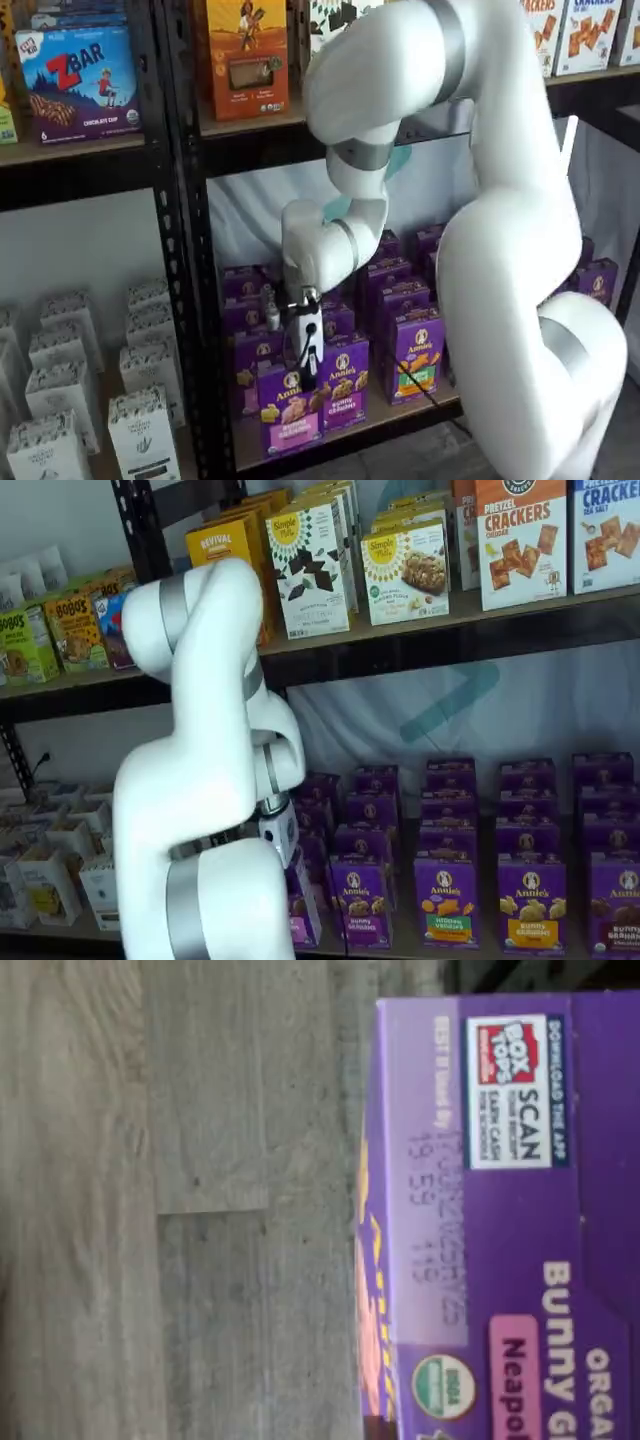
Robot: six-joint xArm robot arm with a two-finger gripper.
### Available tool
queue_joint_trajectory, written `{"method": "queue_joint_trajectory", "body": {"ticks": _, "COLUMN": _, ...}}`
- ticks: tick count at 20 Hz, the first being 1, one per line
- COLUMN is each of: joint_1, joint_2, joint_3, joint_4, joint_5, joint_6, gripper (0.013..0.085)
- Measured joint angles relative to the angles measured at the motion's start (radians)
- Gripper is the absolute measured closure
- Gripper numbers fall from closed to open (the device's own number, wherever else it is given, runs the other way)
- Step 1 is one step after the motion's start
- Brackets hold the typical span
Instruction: Pick up the purple box with a pink patch in the middle, on the bottom shelf, the first box from the left
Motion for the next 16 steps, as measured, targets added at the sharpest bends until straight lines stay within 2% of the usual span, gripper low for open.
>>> {"method": "queue_joint_trajectory", "body": {"ticks": 12, "joint_1": -0.023, "joint_2": -0.247, "joint_3": 0.184, "joint_4": 0.004, "joint_5": 0.078, "joint_6": -0.027, "gripper": 0.069}}
{"method": "queue_joint_trajectory", "body": {"ticks": 16, "joint_1": -0.035, "joint_2": -0.338, "joint_3": 0.241, "joint_4": 0.026, "joint_5": 0.117, "joint_6": -0.059, "gripper": 0.069}}
